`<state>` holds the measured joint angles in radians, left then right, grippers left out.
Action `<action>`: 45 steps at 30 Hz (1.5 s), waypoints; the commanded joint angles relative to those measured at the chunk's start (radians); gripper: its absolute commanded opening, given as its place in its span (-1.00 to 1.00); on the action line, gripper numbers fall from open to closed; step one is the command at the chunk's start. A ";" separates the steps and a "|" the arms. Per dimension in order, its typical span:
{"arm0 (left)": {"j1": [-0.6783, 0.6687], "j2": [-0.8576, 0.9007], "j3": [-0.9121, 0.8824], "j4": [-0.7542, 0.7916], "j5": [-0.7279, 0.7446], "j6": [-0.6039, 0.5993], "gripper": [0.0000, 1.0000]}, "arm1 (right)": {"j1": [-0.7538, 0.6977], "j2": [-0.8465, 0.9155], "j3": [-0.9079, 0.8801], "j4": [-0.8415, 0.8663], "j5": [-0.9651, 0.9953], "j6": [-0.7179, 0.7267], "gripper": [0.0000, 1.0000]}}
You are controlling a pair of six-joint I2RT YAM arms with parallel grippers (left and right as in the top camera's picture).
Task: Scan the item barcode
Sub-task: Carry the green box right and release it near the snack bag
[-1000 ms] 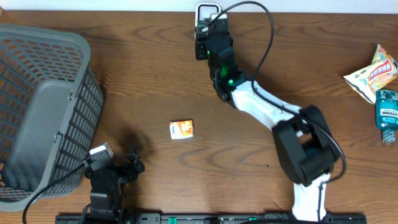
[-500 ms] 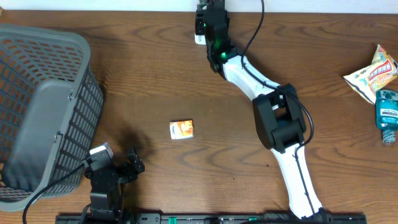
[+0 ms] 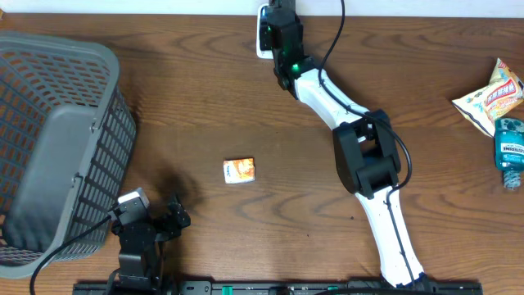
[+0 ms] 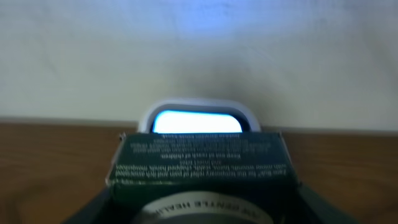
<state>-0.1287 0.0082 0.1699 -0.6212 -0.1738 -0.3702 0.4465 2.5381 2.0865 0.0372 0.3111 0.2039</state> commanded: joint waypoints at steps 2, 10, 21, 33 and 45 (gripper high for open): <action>0.001 -0.004 -0.011 -0.007 -0.011 -0.009 0.96 | -0.050 -0.188 0.031 -0.201 0.065 0.008 -0.31; 0.001 -0.004 -0.011 -0.007 -0.011 -0.009 0.95 | -0.217 -0.290 0.031 -0.654 0.066 0.027 -0.37; 0.001 -0.004 -0.011 -0.007 -0.011 -0.009 0.96 | -0.557 -0.154 0.019 -0.814 0.064 0.028 -0.18; 0.001 -0.004 -0.011 -0.007 -0.011 -0.009 0.95 | -0.697 -0.168 0.052 -0.891 0.008 0.027 0.99; 0.001 -0.004 -0.011 -0.007 -0.011 -0.009 0.96 | -0.480 -0.436 0.082 -1.053 -0.454 0.036 0.99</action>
<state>-0.1287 0.0086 0.1699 -0.6209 -0.1745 -0.3702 -0.1085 2.1880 2.1361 -0.9871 0.0399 0.2268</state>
